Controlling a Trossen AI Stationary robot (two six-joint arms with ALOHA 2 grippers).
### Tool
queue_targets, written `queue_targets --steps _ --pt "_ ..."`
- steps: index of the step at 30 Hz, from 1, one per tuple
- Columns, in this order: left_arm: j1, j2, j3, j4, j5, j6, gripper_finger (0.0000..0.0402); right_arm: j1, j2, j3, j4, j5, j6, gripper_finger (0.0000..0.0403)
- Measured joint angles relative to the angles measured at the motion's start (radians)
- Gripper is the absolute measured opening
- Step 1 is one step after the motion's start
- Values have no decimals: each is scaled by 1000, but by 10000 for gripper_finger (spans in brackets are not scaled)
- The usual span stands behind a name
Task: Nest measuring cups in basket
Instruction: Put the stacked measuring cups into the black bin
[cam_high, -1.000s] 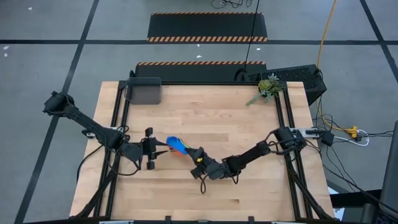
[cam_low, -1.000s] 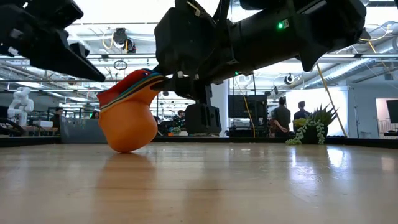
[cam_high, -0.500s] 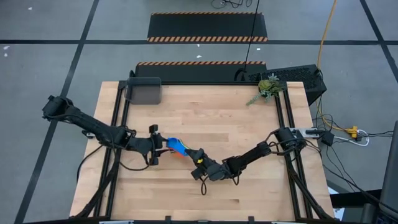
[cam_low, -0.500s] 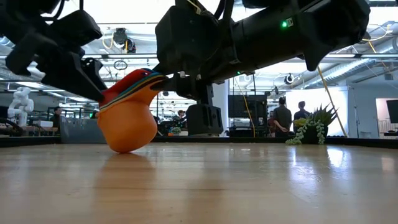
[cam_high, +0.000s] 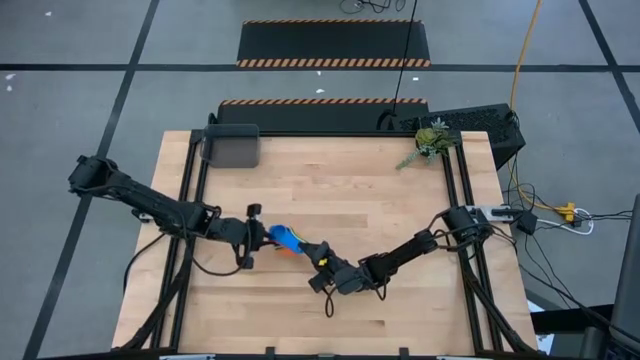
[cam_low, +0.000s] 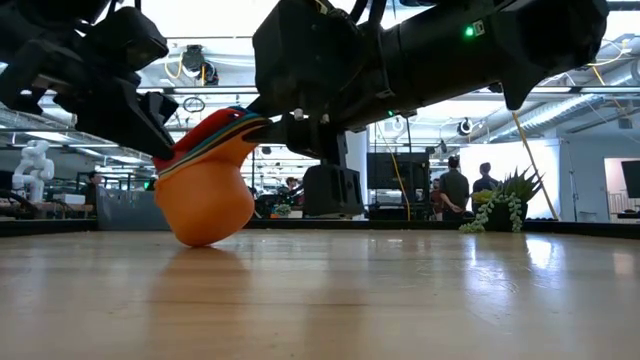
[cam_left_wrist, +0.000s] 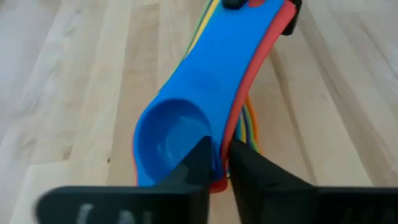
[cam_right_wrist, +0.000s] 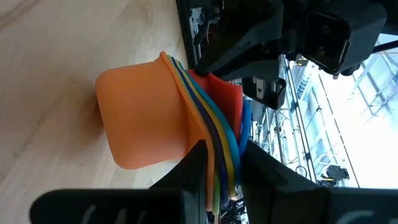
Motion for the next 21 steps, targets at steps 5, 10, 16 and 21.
queue_targets --steps 5,10,16,21 --pt "-12 13 0 31 7 -14 17 7 0 0 0 18 14 54" --pt "-21 64 -1 103 4 -55 40 22 0 0 -1 57 36 71" --pt "-28 164 -1 192 -3 -67 27 24 0 -1 -1 67 42 88" --pt "-31 187 -1 216 -5 -91 43 25 0 -1 0 77 17 90"
